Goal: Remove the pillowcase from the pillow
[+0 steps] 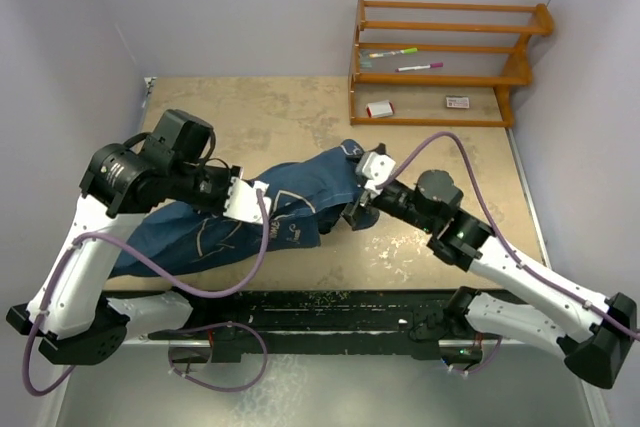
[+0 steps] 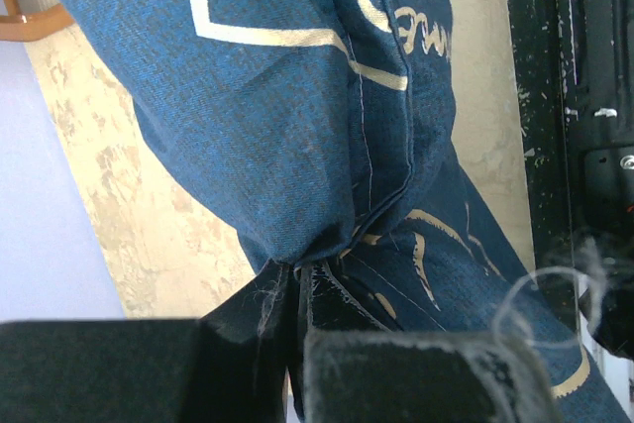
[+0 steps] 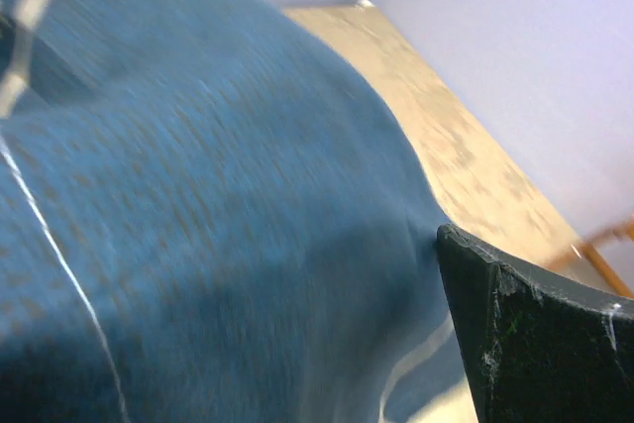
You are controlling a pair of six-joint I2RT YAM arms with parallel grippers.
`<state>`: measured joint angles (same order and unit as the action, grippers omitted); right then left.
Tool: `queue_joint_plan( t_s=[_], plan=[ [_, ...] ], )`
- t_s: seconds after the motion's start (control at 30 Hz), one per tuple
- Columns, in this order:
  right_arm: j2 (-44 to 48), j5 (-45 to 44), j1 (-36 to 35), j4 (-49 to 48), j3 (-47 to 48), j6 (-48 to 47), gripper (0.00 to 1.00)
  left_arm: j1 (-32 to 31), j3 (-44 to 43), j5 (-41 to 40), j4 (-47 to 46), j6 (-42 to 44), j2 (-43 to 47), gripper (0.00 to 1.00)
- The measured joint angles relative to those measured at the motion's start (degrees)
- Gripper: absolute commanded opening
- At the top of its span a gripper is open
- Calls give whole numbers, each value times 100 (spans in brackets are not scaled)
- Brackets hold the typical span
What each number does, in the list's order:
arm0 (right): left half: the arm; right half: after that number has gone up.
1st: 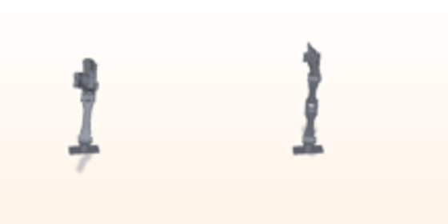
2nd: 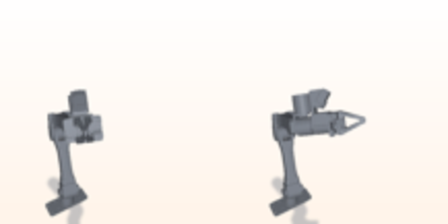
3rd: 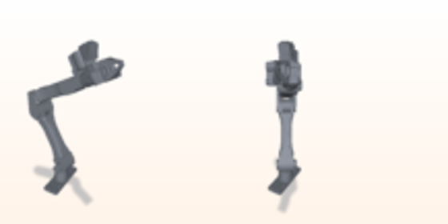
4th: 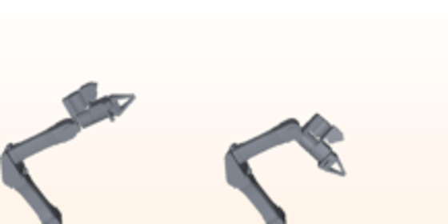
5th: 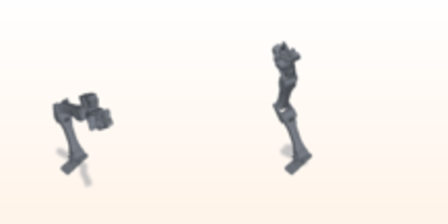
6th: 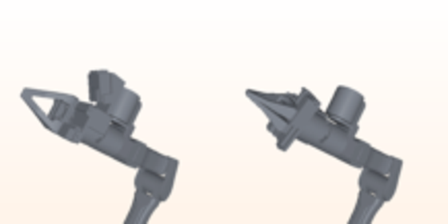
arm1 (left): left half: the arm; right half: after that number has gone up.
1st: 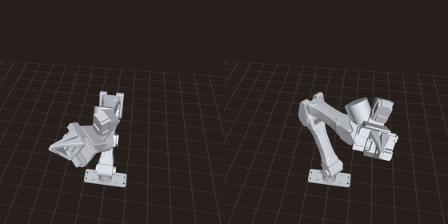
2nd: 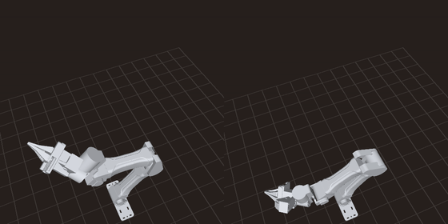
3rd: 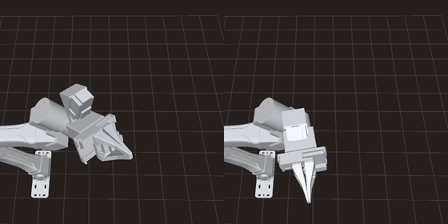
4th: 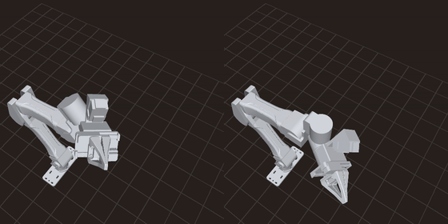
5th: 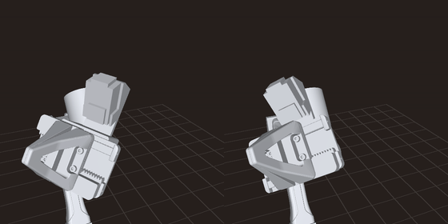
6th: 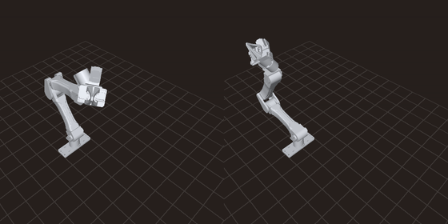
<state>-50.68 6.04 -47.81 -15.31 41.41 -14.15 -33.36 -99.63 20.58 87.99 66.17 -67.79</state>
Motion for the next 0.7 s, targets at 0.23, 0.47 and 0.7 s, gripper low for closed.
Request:
queue_joint_plan(
  t_s=[0.23,0.47,0.7],
  plan=[
    [-1248,2046,-205,-20,903,411,96,0,192,17,-153,103,184,0],
    [-1961,1869,-763,26,914,654,0,48,627,-214,-350,28,417,53],
    [-2465,334,-815,2197,2931,1373,0,35,619,-79,-1823,-225,710,87]
  ],
)
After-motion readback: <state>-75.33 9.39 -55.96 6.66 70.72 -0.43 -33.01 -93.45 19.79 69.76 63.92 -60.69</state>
